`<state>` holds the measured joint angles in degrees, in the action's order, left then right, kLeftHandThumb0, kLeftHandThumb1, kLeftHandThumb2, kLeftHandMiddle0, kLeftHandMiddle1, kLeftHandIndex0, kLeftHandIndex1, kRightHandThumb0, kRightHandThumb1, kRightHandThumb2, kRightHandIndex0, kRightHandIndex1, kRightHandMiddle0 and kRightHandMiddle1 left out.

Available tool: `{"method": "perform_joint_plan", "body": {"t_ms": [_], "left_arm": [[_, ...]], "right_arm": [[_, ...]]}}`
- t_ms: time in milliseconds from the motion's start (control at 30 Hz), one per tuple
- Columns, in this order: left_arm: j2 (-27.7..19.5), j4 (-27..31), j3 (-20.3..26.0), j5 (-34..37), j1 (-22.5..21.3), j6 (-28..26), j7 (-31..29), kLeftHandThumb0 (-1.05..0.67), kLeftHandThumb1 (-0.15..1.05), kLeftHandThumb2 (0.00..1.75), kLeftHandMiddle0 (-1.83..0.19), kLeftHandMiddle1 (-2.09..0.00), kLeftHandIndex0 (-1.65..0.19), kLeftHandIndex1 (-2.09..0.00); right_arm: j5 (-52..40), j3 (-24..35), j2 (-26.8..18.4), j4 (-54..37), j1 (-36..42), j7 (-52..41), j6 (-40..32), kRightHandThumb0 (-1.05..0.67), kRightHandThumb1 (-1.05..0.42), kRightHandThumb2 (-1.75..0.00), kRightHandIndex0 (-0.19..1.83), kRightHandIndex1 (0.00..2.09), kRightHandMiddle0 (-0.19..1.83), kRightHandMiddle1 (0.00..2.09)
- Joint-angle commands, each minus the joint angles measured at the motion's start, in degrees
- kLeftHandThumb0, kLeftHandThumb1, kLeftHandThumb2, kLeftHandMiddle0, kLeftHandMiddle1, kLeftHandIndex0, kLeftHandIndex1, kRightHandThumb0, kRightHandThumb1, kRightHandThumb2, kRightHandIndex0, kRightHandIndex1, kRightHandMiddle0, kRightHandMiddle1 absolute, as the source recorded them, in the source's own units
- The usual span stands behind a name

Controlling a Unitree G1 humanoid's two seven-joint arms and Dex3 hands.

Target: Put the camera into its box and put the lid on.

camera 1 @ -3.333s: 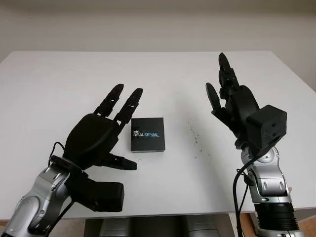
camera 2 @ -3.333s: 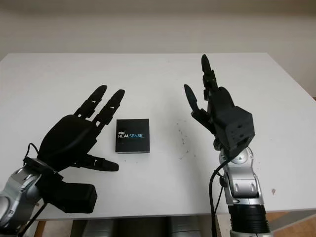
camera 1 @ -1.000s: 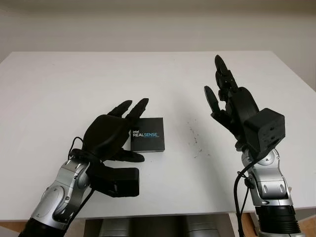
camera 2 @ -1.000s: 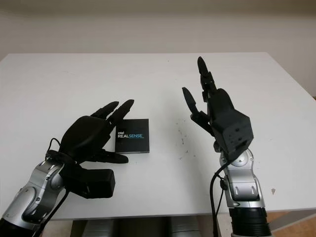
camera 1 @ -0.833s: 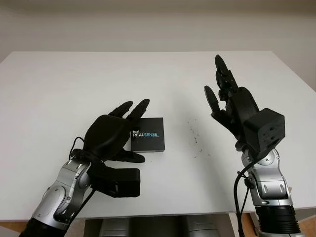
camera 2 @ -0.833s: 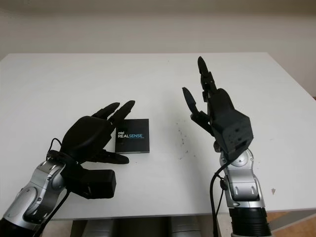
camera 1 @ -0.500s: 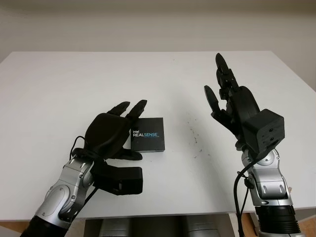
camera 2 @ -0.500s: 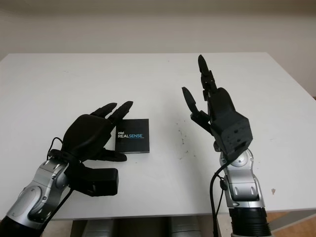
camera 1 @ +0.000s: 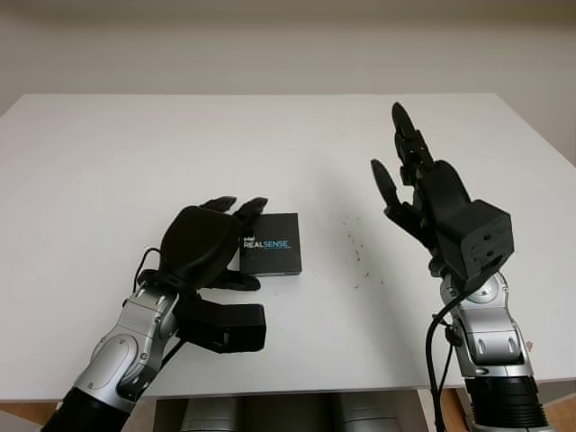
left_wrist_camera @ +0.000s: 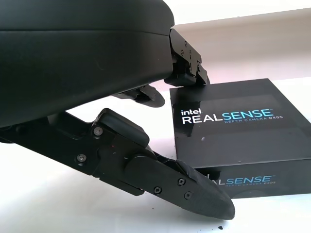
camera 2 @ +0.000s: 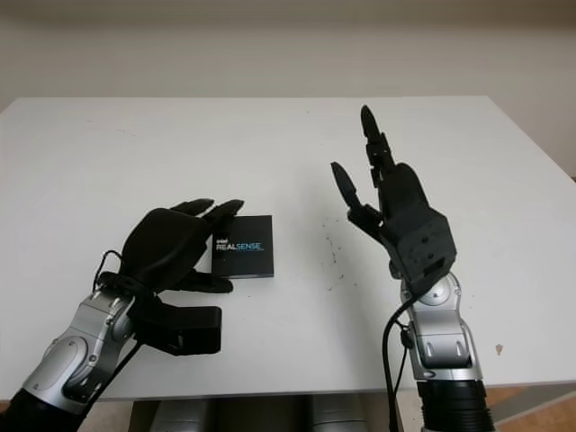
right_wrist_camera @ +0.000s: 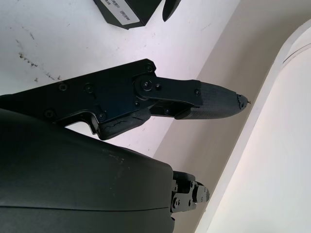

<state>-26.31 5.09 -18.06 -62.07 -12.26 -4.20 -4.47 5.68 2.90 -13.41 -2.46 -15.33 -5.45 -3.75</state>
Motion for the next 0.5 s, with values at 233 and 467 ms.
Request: {"method": "perform_joint_plan", "body": {"t_ms": [233, 467], "left_arm": [[0.88, -2.32, 0.25, 4.19, -0.64, 3.25, 5.98, -0.75, 1.04, 0.09, -0.05, -1.39, -0.3, -0.57], [1.34, -4.58, 0.93, 8.22, -0.61, 6.84, 12.36, -0.52, 1.05, 0.3, -0.01, -2.04, -0.01, -1.77]], "right_arm": [[0.79, -0.3, -0.32, -1.75, 0.54, -0.05, -1.32, -0.74, -1.05, -0.52, -0.05, 0.06, -0.03, 0.05], [0.22, -0.31, -0.22, -2.08, 0.66, -0.64, -2.26, -0.74, -1.05, -0.51, -0.07, 0.05, -0.05, 0.05]]}}
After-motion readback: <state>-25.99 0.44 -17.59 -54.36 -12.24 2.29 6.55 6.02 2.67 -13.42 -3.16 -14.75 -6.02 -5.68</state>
